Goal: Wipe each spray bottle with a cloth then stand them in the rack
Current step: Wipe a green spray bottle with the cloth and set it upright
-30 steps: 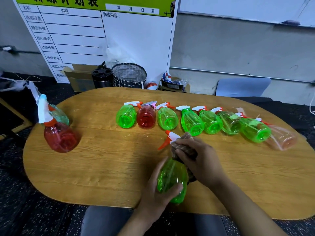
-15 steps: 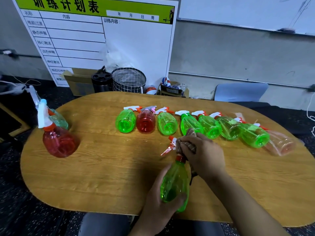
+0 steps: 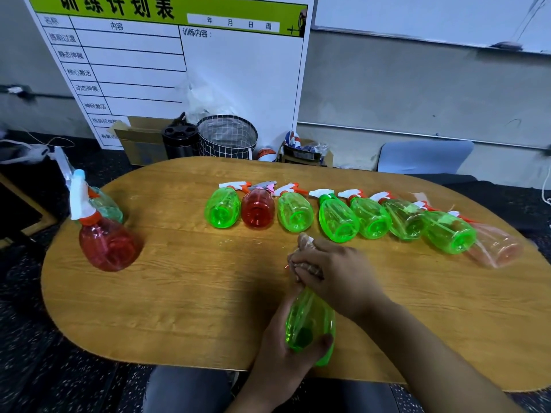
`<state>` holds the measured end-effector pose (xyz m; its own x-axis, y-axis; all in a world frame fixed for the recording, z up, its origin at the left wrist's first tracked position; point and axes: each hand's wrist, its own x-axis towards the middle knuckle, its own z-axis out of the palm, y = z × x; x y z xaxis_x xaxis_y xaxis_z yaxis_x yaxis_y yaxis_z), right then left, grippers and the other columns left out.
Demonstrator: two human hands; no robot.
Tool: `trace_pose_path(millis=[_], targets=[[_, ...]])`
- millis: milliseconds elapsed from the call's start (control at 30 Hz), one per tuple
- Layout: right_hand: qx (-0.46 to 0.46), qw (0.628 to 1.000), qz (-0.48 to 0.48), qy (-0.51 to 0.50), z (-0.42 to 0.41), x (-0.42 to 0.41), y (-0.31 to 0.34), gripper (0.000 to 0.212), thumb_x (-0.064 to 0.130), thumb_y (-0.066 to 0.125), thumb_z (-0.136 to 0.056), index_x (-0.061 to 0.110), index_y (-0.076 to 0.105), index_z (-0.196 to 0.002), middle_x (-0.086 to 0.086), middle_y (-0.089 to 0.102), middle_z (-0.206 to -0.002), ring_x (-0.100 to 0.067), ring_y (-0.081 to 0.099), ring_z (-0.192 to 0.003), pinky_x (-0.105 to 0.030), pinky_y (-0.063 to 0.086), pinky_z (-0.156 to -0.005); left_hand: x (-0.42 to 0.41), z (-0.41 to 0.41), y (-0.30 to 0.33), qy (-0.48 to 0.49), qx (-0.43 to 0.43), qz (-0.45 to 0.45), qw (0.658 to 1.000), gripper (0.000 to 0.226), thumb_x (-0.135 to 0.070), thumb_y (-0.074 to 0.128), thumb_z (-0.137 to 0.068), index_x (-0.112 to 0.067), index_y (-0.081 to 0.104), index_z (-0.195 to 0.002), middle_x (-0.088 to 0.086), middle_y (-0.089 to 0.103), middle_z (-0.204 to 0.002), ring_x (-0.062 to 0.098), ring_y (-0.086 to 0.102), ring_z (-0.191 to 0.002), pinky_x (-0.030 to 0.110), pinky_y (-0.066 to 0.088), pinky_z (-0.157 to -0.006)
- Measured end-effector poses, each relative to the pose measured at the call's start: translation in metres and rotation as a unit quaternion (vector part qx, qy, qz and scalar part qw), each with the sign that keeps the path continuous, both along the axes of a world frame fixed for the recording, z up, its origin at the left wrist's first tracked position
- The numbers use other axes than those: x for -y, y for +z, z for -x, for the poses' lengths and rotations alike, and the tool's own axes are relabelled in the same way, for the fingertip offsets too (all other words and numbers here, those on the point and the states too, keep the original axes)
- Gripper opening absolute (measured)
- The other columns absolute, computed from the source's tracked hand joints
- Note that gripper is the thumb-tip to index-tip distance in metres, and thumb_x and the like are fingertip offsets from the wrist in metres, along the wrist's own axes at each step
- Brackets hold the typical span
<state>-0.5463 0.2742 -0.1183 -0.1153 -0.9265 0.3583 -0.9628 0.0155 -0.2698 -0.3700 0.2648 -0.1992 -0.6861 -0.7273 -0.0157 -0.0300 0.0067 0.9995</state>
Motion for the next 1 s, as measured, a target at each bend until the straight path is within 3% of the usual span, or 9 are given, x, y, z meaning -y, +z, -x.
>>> trace_pose_path(millis=[133,300,433,600,733,900,1000], targets=[[0.026,0.988,0.064,-0.138,0.013,0.002,0.004,0.017,0.038,0.075,-0.091,0.036,0.077,-0.107,0.008,0.068,-0.094,-0.021,0.066,-0.07,-0.03,0.048,-0.053,0.0,0.001,-0.006,-0.008,0.016,0.017,1.0,0.086,-0.055,0.088,-0.078,-0.052,0.044,-0.152,-0.027,0.057,-0.147,0.001,0.054,-0.139,0.032,0.047,-0.116],[0.004,1.0,0.005,-0.015,0.001,0.004,0.0,0.02,0.043,0.065,-0.092,0.038,0.075,-0.108,0.011,0.066,-0.099,-0.016,0.066,-0.075,-0.031,0.051,-0.058,0.002,0.001,-0.01,-0.002,0.011,0.005,1.0,0.088,-0.056,0.089,-0.076,-0.051,0.044,-0.151,-0.026,0.058,-0.147,0.001,0.055,-0.138,0.028,0.048,-0.114],[0.039,0.99,0.07,-0.114,0.011,0.006,0.0,0.02,0.042,0.07,-0.088,0.038,0.076,-0.108,0.01,0.067,-0.094,-0.021,0.067,-0.071,-0.03,0.048,-0.055,0.002,0.002,-0.007,-0.004,0.014,0.017,1.0,0.087,-0.054,0.088,-0.076,-0.049,0.045,-0.151,-0.029,0.059,-0.144,-0.001,0.055,-0.138,0.025,0.047,-0.114],[0.017,0.999,0.029,-0.036,0.004,0.004,-0.003,0.022,0.046,0.064,-0.091,0.039,0.075,-0.109,0.012,0.064,-0.097,-0.017,0.065,-0.074,-0.035,0.052,-0.058,0.002,0.001,-0.006,-0.006,0.007,0.011,1.0,0.085,-0.047,0.088,-0.079,-0.044,0.045,-0.152,-0.029,0.059,-0.144,0.0,0.056,-0.137,0.029,0.047,-0.116],[0.053,0.983,0.083,-0.156,0.019,0.002,-0.003,0.017,0.039,0.076,-0.091,0.037,0.076,-0.108,0.009,0.068,-0.097,-0.021,0.067,-0.073,-0.034,0.052,-0.055,0.002,0.001,-0.006,-0.012,0.006,0.021,1.0,0.081,-0.044,0.087,-0.083,-0.049,0.046,-0.152,-0.026,0.058,-0.147,0.002,0.055,-0.139,0.023,0.047,-0.112],[0.088,0.994,0.03,-0.062,0.019,-0.012,-0.001,0.019,0.042,0.073,-0.085,0.038,0.078,-0.104,0.013,0.07,-0.096,-0.013,0.066,-0.077,-0.035,0.054,-0.061,0.002,0.001,-0.007,-0.006,0.006,0.022,1.0,0.081,-0.054,0.086,-0.081,-0.059,0.045,-0.15,-0.02,0.058,-0.149,0.006,0.055,-0.14,0.04,0.048,-0.116],[0.086,0.984,0.063,-0.139,0.029,-0.019,-0.003,0.016,0.034,0.081,-0.087,0.037,0.079,-0.102,0.012,0.071,-0.097,-0.014,0.067,-0.078,-0.034,0.054,-0.06,0.001,0.0,-0.007,-0.016,0.005,0.014,1.0,0.086,-0.058,0.086,-0.079,-0.055,0.043,-0.153,-0.021,0.057,-0.151,0.006,0.055,-0.141,0.042,0.049,-0.116]])
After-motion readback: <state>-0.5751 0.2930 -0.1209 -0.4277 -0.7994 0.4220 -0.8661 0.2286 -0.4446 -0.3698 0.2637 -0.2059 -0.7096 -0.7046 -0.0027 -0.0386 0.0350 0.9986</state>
